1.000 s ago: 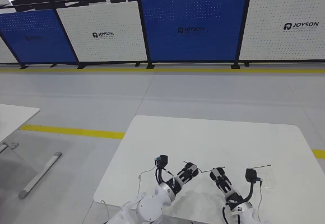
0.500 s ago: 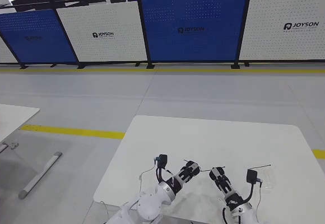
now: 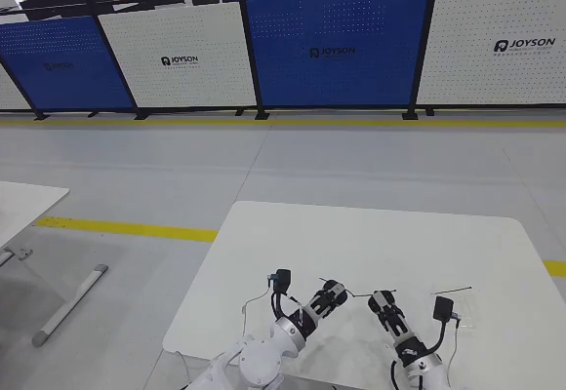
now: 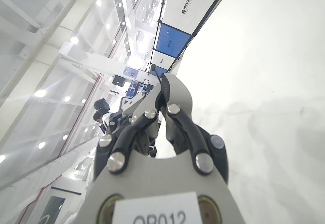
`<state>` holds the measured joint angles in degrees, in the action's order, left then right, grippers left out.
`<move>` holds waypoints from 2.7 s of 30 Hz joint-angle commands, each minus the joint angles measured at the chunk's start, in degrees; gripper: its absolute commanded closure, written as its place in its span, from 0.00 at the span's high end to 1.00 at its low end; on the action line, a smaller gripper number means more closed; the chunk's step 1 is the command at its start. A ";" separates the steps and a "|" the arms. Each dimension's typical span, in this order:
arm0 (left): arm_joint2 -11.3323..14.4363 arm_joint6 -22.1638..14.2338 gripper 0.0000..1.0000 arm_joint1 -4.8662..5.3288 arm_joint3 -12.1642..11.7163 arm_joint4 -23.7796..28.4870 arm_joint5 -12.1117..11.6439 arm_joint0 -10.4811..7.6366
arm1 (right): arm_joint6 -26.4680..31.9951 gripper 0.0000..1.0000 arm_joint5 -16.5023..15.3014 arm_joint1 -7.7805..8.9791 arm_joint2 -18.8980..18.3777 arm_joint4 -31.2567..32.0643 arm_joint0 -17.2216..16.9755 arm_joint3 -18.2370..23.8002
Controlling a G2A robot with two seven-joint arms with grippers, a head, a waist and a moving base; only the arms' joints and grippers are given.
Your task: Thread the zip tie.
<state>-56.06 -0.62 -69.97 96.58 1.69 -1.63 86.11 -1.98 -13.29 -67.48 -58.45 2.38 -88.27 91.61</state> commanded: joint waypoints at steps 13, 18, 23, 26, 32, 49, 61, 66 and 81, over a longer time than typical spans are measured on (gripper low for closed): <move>0.83 0.73 0.16 -0.32 -0.33 -1.97 0.27 -0.09 | -0.64 0.00 2.88 -0.45 -1.24 3.18 -1.72 2.69; 1.37 0.85 0.15 -0.46 -0.38 -2.88 0.59 -0.21 | -0.48 0.00 3.07 -0.72 -1.30 3.52 -1.73 2.74; 2.00 0.98 0.13 -0.71 -1.36 -3.28 0.85 -0.79 | 0.31 0.00 3.02 -0.98 -1.38 3.09 -1.59 2.38; 2.31 1.03 0.09 -0.84 -1.78 -3.50 0.99 -1.09 | 0.50 0.00 2.93 -1.15 -1.47 2.97 -1.48 2.09; 2.47 1.02 0.00 -1.00 -2.14 -3.58 1.07 -1.34 | 0.79 0.00 2.70 -1.42 -1.84 2.88 -1.58 1.94; 2.68 -0.05 0.00 -1.15 -1.56 -4.49 0.56 -1.00 | 3.56 0.00 4.71 -2.04 -2.12 4.22 -1.26 2.00; 2.13 0.31 0.42 -1.15 -0.94 -4.79 0.41 -0.49 | 3.61 0.00 4.06 -2.31 -2.88 5.21 -2.03 2.34; 1.33 0.49 0.43 -1.02 -0.32 -4.74 -0.07 0.24 | 2.79 0.00 4.93 -2.47 -3.09 6.10 -2.57 2.79; 0.28 0.06 0.00 -0.72 1.17 -5.93 -0.83 1.84 | 2.87 0.00 4.90 -2.89 -3.80 6.38 -3.28 3.14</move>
<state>-55.82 -0.54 -70.67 97.80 -4.21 -2.45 87.98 0.86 -8.34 -70.34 -62.27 8.70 -91.52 94.73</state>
